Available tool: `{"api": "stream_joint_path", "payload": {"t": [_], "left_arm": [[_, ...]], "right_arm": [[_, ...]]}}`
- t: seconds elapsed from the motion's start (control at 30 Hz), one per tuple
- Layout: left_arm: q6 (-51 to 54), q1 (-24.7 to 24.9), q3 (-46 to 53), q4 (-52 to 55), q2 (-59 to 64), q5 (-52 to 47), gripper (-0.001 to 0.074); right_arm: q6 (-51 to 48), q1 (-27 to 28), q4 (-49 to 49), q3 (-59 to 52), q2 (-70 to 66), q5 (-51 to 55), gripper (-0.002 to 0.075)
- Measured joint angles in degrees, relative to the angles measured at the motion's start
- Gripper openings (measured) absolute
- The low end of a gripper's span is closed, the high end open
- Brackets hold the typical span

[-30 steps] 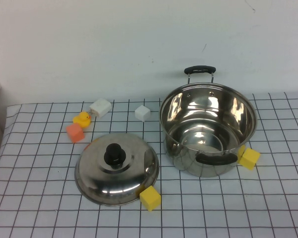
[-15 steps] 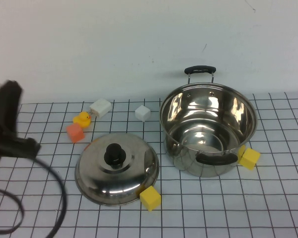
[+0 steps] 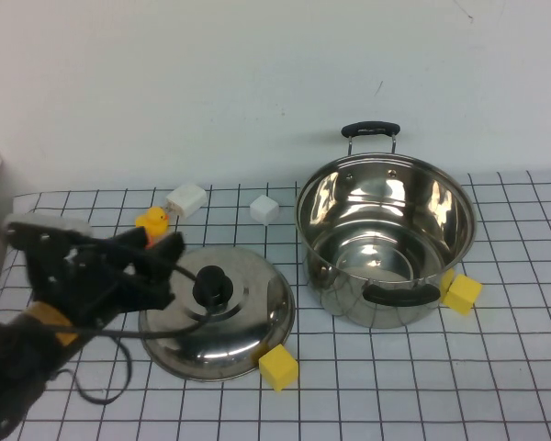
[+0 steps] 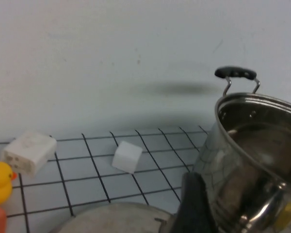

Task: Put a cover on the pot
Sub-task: Pick up the pot lid

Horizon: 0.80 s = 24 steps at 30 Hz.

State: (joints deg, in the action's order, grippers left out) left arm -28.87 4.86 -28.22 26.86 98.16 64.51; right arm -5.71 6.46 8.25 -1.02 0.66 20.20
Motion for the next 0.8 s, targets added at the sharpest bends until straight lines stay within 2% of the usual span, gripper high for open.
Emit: {"api": "stream_joint_path", "payload": {"t": [0.17, 0.37, 0.63, 0.8], "left_arm": [[2.07, 4.18, -7.06, -1.84, 7.55, -5.48, 0.0467], [10.21, 9.73, -12.41, -12.34, 14.31, -9.66, 0.0472], [12.88, 10.38, -16.00, -17.68, 22.67, -10.03, 0.0472], [13.31, 10.38, -17.89, -16.78, 24.64, -10.28, 0.0472]], "right_arm": [[0.00, 0.00, 0.00, 0.00, 0.00, 0.00, 0.0009], [0.00, 0.00, 0.00, 0.00, 0.00, 0.00, 0.0009], [0.00, 0.00, 0.00, 0.00, 0.00, 0.00, 0.0009], [0.00, 0.00, 0.04, 0.00, 0.00, 0.00, 0.0009]]}}
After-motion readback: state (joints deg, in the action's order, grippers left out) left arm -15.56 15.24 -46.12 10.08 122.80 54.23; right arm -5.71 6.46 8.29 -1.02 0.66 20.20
